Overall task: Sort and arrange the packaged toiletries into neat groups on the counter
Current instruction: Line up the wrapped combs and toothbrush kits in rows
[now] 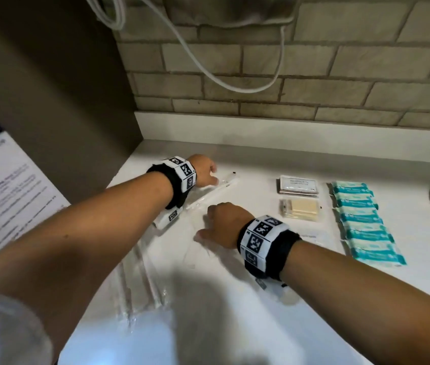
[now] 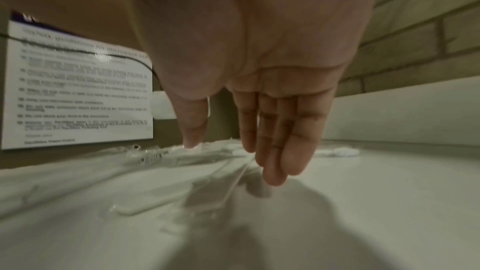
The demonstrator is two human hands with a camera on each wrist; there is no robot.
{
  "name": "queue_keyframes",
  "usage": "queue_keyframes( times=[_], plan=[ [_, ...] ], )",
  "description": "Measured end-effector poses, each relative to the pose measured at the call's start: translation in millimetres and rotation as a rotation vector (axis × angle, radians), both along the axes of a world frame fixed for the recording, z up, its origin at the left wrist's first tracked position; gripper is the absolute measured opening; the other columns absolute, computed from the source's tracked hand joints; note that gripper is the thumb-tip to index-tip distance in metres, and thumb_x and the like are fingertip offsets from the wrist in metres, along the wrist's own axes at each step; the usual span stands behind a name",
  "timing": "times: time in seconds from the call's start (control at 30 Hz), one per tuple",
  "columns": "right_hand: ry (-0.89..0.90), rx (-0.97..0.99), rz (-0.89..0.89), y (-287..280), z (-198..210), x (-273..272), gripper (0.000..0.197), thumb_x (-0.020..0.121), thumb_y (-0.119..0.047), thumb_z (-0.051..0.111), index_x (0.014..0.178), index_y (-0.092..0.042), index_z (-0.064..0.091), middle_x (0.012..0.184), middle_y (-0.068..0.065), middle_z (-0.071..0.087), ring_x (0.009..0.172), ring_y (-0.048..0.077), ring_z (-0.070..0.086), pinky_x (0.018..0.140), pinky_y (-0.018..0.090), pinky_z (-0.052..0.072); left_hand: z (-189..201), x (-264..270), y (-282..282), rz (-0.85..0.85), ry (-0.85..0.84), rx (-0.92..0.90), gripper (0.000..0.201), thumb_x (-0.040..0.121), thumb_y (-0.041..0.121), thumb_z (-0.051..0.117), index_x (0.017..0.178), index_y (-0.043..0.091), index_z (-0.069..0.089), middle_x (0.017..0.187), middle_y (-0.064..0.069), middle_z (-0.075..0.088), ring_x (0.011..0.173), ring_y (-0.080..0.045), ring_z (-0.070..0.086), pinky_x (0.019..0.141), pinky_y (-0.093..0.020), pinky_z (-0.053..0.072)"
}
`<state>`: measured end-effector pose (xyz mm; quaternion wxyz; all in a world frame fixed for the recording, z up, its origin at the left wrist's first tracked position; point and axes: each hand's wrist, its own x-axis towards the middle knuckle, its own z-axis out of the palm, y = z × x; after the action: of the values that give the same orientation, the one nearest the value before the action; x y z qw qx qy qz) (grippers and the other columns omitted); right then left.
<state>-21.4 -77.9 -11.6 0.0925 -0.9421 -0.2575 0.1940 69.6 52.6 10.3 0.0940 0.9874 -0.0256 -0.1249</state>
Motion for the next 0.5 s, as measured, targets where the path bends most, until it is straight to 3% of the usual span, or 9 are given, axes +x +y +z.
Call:
queue_keyframes(
  times=[0.1, 0.17, 0.23, 0.33, 0.43, 0.5],
  plan=[
    [0.050, -0.005, -0.082, 18.7, -10.6, 4.7, 0.061, 0.080, -0.059, 0.063, 0.116, -0.011, 0.053, 0.111, 0.007, 0.062, 0.099, 0.028, 0.060, 0.074, 0.034, 0.047, -20.8, 8.3, 3.0, 0.004, 0.066, 0.067, 0.070, 0.083, 0.051, 0.066, 0.136, 0.008, 0.051, 0.138, -0.010, 0.052, 0.123, -0.029, 0.053, 0.102, -0.034, 0.044],
    [0.066, -0.004, -0.142, 26.0, -14.5, 6.6, 0.062, 0.074, -0.059, 0.069, 0.112, -0.012, 0.054, 0.106, 0.005, 0.062, 0.095, 0.027, 0.062, 0.071, 0.034, 0.048, -30.4, 10.9, 3.3, 0.000, 0.044, 0.093, 0.071, 0.078, 0.054, 0.070, 0.131, 0.009, 0.055, 0.132, -0.011, 0.050, 0.115, -0.030, 0.056, 0.096, -0.034, 0.047],
    [0.070, -0.024, -0.160, 30.9, -16.8, 7.8, 0.056, 0.072, -0.053, 0.074, 0.107, -0.012, 0.059, 0.100, 0.005, 0.063, 0.091, 0.026, 0.063, 0.070, 0.032, 0.049, -36.4, 12.9, 4.1, -0.013, -0.001, 0.084, 0.060, 0.078, 0.046, 0.072, 0.125, 0.010, 0.057, 0.125, -0.009, 0.053, 0.110, -0.029, 0.058, 0.089, -0.032, 0.048],
    [0.114, -0.018, -0.183, 33.3, -15.0, 11.8, 0.037, 0.075, -0.032, 0.075, 0.102, -0.010, 0.066, 0.094, 0.006, 0.065, 0.088, 0.026, 0.066, 0.069, 0.028, 0.052, -42.7, 16.6, 10.6, -0.009, -0.025, 0.003, 0.043, 0.083, 0.026, 0.067, 0.123, 0.014, 0.057, 0.122, -0.007, 0.062, 0.108, -0.027, 0.060, 0.084, -0.028, 0.047],
    [0.132, -0.021, -0.204, 29.7, -11.6, 17.2, 0.020, 0.078, -0.019, 0.071, 0.094, -0.009, 0.065, 0.093, 0.006, 0.067, 0.089, 0.025, 0.067, 0.067, 0.026, 0.050, -42.5, 18.2, 18.7, 0.037, -0.051, -0.131, 0.033, 0.085, 0.018, 0.063, 0.117, 0.014, 0.061, 0.118, -0.007, 0.064, 0.106, -0.026, 0.061, 0.086, -0.028, 0.047],
    [0.141, -0.016, -0.235, 28.1, -10.5, 18.5, 0.016, 0.076, -0.020, 0.072, 0.078, -0.015, 0.057, 0.076, 0.000, 0.060, 0.079, 0.024, 0.063, 0.064, 0.025, 0.048, -36.3, 17.0, 24.7, 0.067, -0.083, -0.243, 0.031, 0.086, 0.019, 0.062, 0.117, 0.012, 0.063, 0.115, -0.009, 0.066, 0.104, -0.026, 0.062, 0.087, -0.027, 0.046]
  ],
)
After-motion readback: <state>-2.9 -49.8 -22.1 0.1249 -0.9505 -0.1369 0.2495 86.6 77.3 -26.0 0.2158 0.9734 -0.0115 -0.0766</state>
